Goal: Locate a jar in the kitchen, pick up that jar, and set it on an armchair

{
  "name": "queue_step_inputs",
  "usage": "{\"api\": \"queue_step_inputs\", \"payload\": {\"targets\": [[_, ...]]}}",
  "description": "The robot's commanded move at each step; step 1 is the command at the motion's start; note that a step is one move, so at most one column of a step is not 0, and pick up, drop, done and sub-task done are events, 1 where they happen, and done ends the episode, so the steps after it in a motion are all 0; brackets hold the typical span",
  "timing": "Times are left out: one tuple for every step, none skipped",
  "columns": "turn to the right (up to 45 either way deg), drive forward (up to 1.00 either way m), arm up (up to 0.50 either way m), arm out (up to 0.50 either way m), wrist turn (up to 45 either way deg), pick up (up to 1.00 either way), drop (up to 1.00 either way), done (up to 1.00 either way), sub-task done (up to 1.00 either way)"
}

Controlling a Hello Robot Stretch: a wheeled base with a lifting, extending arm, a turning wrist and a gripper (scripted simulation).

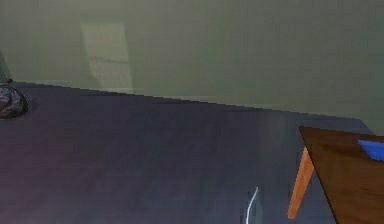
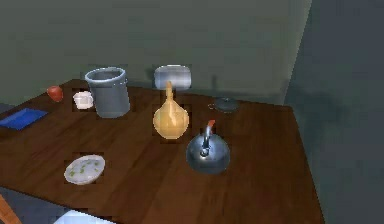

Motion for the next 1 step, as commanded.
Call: {"api": "queue_step_inputs", "payload": {"targets": [[0.0, 0.0, 0.38, 0.0, 0.0, 0.0, 0.0, 0.0, 0.0]]}}
